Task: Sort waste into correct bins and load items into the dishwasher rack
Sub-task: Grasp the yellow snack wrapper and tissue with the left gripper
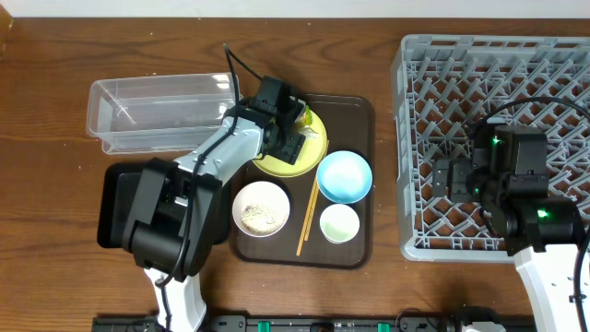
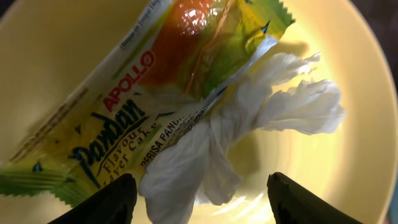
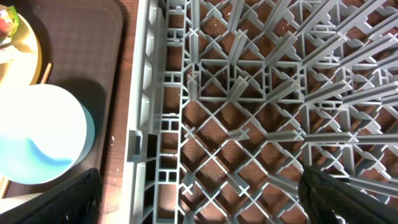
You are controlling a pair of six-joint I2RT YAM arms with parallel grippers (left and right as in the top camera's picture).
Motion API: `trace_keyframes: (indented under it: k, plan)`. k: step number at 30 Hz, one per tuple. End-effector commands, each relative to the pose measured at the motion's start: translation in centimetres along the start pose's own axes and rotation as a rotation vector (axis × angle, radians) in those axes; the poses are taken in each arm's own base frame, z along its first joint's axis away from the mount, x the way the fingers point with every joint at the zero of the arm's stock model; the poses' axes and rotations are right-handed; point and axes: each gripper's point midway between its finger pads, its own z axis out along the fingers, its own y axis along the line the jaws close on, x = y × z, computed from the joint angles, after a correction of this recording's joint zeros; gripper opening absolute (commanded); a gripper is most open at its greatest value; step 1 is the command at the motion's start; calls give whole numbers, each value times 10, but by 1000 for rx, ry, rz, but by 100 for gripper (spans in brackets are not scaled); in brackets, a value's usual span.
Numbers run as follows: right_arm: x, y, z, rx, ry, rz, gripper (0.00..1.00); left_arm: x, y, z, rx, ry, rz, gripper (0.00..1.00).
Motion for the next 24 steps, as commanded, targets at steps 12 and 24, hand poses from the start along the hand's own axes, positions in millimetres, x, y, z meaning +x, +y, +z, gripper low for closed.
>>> trace_keyframes:
  k: [12, 24]
  plan:
    - [-7, -1, -6, -2, -22, 18, 99, 11, 1, -2, -6, 51, 2, 6]
    - [-8, -1, -6, -2, -24, 18, 99, -32, 47, -101, -183, -191, -56, 6]
